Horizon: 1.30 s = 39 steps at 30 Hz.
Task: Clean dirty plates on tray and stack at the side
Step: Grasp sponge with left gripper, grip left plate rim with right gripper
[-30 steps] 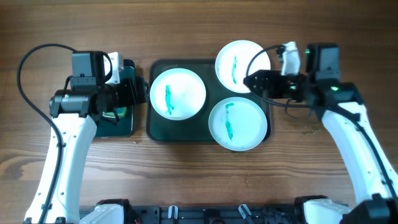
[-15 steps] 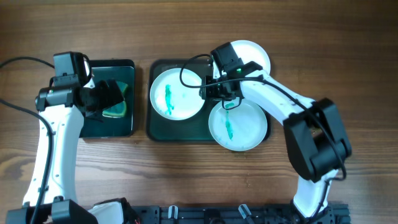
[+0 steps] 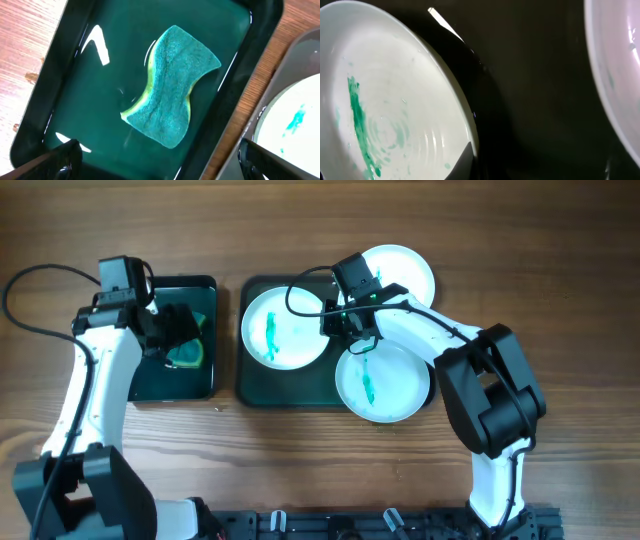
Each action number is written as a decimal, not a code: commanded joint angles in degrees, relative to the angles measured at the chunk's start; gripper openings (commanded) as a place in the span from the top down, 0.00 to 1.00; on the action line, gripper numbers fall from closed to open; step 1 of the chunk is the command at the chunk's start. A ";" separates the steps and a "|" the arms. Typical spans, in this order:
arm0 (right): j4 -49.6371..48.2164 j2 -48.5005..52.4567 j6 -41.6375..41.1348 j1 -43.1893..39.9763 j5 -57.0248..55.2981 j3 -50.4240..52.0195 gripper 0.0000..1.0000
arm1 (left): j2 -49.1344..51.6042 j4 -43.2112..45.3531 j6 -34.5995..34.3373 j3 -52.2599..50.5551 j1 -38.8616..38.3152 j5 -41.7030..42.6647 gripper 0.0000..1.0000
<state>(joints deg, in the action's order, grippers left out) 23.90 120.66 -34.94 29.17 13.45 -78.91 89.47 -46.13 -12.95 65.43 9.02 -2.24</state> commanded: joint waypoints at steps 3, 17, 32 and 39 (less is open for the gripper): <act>0.22 2.14 -1.07 0.20 -1.20 -0.68 0.96 | 6.29 8.07 9.62 0.96 0.24 2.71 0.19; -0.39 2.14 -1.27 0.24 -1.22 -0.68 0.96 | 21.27 15.21 17.05 0.96 -1.03 4.13 0.48; -1.05 2.14 -1.25 0.24 -0.96 -0.68 0.96 | 10.47 1.25 13.33 9.88 -1.25 4.17 0.96; -1.31 2.14 -1.07 0.22 0.13 -0.68 0.96 | 7.19 -1.99 11.87 10.88 -1.31 6.93 0.96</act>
<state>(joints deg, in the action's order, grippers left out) 22.63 120.88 -35.38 29.17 13.45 -78.91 96.62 -47.37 0.54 75.83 8.19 2.48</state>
